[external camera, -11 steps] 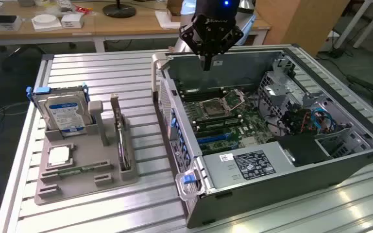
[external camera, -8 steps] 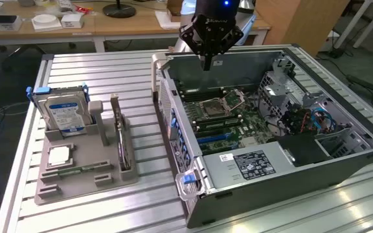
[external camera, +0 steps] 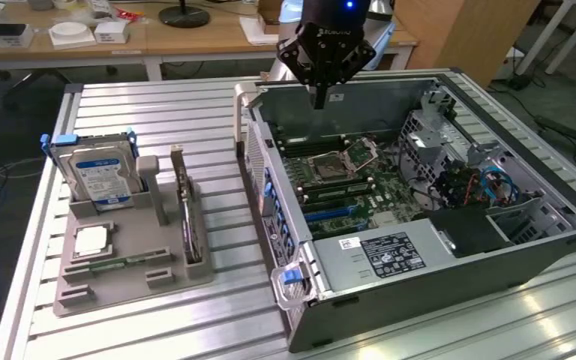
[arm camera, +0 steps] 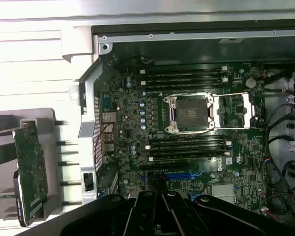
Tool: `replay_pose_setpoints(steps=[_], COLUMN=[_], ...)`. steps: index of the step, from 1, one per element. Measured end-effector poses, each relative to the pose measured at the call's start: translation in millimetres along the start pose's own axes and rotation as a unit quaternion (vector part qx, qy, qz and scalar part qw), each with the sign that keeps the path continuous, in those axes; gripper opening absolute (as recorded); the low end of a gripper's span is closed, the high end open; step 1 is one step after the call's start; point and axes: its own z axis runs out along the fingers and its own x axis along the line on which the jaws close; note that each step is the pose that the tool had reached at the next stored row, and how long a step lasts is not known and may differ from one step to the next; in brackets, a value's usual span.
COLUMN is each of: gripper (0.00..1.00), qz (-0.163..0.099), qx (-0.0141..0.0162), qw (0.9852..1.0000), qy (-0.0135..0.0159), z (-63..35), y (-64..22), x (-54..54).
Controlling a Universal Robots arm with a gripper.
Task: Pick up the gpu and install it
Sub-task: 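Reach for the gpu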
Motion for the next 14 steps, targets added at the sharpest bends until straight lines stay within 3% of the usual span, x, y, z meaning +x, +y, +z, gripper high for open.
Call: replay_pose_setpoints(steps=[14], gripper=[0.10], qz=[0.000], qx=[0.0000], qw=[1.0000], qy=[0.0000], z=[-0.5], y=[-1.3], x=[17.1])
